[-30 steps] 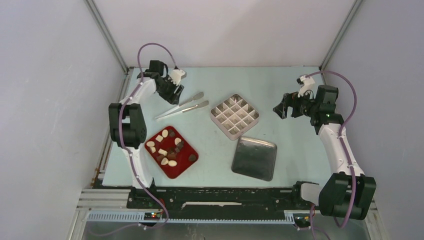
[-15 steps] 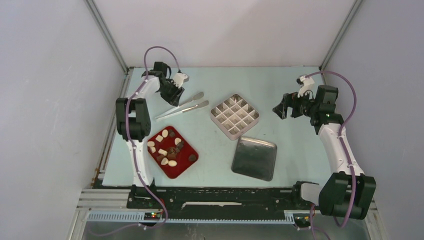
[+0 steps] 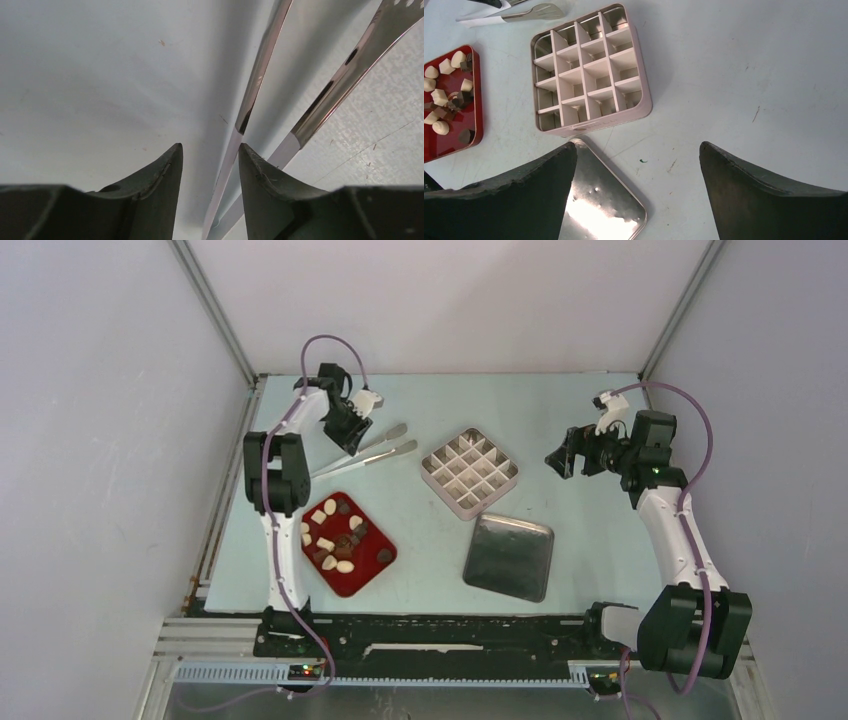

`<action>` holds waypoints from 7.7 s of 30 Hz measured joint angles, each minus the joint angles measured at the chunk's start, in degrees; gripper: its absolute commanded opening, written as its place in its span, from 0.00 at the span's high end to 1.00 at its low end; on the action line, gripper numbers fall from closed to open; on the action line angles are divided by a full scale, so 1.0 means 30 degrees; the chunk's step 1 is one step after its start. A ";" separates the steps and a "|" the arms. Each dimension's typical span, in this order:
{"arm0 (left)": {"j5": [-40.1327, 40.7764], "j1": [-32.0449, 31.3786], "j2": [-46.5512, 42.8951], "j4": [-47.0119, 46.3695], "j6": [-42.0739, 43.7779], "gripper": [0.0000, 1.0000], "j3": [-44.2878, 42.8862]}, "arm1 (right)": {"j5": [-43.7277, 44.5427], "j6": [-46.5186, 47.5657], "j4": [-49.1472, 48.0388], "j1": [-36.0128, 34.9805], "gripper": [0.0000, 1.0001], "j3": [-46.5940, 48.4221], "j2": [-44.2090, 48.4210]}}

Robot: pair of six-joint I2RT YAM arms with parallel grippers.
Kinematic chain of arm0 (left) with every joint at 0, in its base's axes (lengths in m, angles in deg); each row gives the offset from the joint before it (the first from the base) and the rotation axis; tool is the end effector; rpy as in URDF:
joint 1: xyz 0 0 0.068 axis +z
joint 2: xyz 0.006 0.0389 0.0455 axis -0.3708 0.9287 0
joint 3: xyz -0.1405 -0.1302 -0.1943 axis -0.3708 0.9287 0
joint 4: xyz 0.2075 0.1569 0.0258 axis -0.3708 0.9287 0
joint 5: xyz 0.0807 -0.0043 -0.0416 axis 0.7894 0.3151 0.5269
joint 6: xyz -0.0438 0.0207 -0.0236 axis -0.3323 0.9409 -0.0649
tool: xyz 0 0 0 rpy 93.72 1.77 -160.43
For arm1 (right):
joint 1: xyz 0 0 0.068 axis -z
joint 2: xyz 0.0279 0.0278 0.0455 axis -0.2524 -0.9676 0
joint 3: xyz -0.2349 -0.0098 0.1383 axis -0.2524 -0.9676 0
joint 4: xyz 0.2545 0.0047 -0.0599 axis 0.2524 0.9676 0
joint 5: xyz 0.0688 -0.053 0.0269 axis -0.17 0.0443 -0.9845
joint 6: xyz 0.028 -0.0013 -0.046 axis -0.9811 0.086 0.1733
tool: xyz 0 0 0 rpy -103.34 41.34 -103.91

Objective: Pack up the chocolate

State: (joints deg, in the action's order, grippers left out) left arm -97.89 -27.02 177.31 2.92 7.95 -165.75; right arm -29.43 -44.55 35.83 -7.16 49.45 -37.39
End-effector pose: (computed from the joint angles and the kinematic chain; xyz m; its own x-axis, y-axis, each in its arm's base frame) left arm 0.4700 -0.0508 0.1871 -0.6547 0.6650 -0.3593 0.7060 0.7078 0.0237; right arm 0.2626 -0.0119 0.2959 -0.5144 -0.0012 -0.8576 -0.4624 0.8425 0.2762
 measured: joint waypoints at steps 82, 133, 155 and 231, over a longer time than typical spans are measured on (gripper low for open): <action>-0.6062 -0.7118 -1.6684 0.2747 0.0321 1.00 1.2160 | -0.3796 1.0003 0.9107 -1.4141 0.65 0.7803 -0.4320; -2.0728 -0.6834 -1.3988 -4.2228 -3.6312 0.52 2.3824 | -1.5992 0.6098 0.8925 -0.7373 1.00 0.6717 -0.5646; -2.2294 -0.6834 -1.1081 -4.5783 -4.2402 0.82 2.1602 | -1.0652 0.6127 0.7788 -0.6455 0.45 0.5982 -0.4138; -0.1967 -1.1890 -1.5919 -0.6790 0.1268 0.22 2.0917 | -0.0809 0.8072 0.4554 -1.0061 0.34 -0.0437 0.0459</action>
State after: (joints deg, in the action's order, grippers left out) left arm -103.79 -62.69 129.55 -17.45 11.76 -103.00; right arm -31.86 -20.33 49.49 -37.34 48.14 -36.01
